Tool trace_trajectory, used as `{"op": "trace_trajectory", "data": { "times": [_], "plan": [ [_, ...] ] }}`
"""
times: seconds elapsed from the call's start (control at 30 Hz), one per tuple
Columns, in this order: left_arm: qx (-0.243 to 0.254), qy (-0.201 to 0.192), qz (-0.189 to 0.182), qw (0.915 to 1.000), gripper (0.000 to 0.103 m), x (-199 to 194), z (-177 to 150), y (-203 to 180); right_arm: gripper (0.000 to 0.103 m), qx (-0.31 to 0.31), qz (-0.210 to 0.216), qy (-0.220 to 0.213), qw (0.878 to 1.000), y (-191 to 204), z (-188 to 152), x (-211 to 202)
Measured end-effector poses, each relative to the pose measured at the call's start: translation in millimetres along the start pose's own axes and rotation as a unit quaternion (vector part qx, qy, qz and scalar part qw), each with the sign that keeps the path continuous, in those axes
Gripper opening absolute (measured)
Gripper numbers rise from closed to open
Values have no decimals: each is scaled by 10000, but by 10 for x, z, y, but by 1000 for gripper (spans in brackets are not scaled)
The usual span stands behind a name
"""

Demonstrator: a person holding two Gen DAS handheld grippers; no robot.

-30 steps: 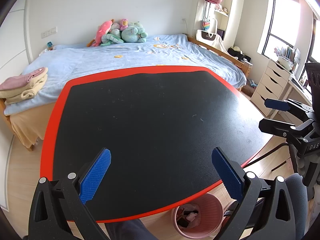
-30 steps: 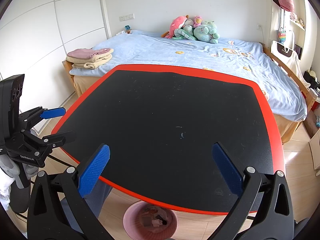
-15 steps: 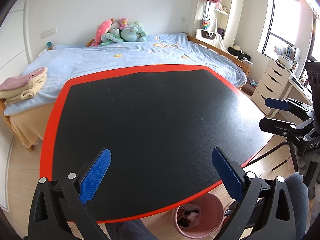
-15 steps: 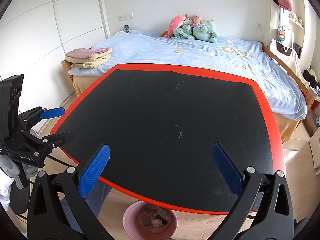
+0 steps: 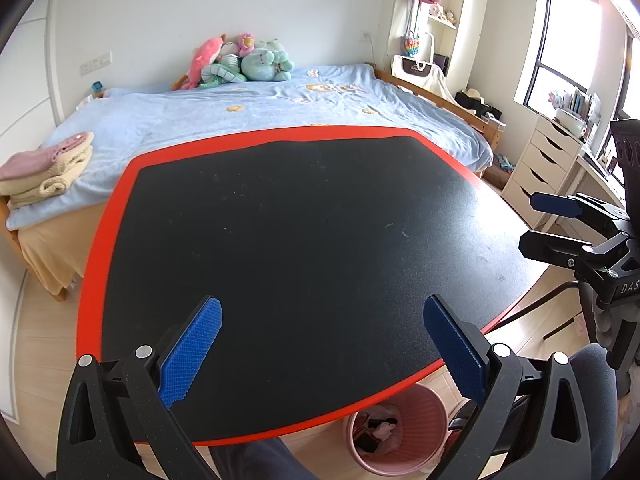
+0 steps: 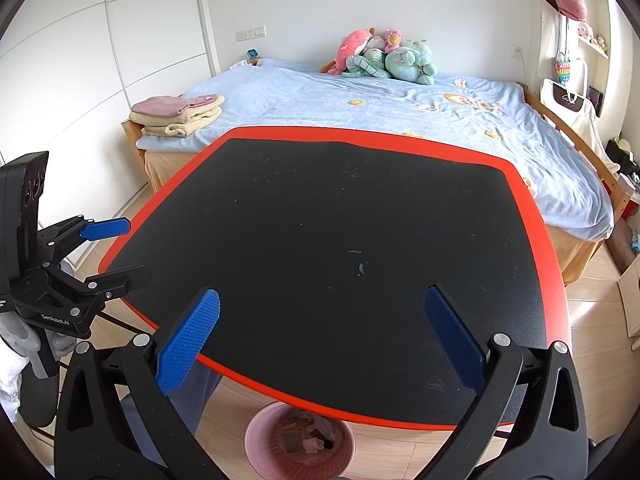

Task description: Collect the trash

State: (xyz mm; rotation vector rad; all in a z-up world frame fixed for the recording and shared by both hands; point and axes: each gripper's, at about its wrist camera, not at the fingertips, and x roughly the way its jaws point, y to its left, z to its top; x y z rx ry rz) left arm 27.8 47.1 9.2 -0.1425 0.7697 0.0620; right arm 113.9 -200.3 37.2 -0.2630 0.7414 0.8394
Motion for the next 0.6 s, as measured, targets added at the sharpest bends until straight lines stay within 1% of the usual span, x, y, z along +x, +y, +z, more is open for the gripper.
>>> {"op": "trace_trajectory", "data": {
  "times": [0.5, 0.6],
  "plan": [
    [58, -4, -80, 10000, 97, -20, -37, -14, 100, 0, -8, 10, 10000, -9, 6, -1],
    [14, -85, -143, 9999, 97, -46, -13, -7, 100, -4, -9, 17, 10000, -20, 5, -4]
  ]
}}
